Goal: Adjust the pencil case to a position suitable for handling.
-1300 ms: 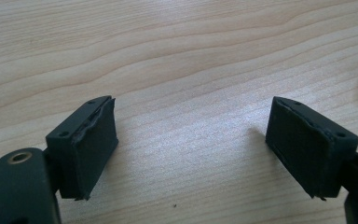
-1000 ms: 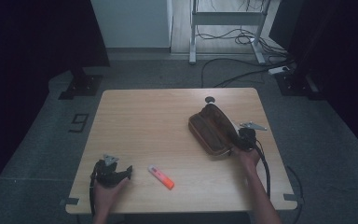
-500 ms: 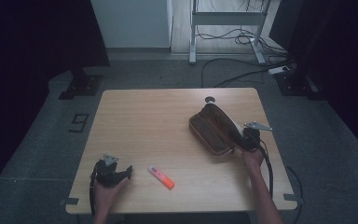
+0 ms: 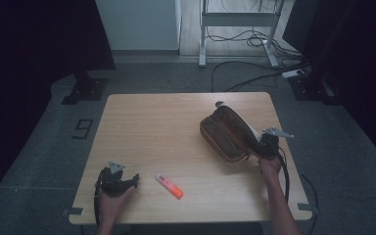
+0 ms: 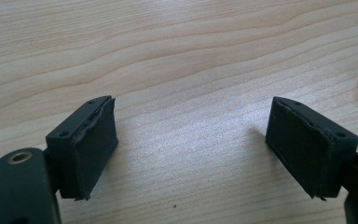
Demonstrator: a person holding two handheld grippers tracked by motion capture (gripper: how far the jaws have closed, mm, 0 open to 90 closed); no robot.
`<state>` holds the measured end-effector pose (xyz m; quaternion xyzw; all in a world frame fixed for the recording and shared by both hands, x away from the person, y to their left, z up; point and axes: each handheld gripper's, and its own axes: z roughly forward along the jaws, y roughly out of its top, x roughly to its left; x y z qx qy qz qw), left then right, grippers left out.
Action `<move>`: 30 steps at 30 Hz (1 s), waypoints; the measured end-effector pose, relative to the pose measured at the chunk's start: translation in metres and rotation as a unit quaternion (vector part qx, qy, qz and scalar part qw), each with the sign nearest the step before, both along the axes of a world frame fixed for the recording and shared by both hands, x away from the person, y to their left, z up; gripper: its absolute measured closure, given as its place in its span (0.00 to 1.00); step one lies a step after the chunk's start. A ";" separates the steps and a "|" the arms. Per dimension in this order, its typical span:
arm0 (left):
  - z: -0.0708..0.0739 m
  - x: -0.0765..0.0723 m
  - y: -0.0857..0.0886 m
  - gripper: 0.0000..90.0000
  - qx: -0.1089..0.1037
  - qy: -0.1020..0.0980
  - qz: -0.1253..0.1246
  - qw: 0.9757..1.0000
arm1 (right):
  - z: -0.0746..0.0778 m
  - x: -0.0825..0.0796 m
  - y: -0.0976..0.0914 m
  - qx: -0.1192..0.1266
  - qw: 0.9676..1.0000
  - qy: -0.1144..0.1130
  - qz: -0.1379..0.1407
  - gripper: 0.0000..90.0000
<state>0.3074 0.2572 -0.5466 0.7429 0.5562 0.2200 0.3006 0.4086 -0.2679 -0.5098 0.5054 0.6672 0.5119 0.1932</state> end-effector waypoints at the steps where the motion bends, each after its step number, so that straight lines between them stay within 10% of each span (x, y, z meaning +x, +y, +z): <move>1: 0.000 0.000 0.000 0.18 0.000 0.000 0.000 1.000 | 0.000 0.000 0.000 0.000 1.000 0.000 0.000 0.91; 30: 0.000 0.000 0.000 0.18 0.000 -0.001 0.000 1.000 | 0.019 -0.013 0.016 0.005 0.996 -0.034 0.079 0.90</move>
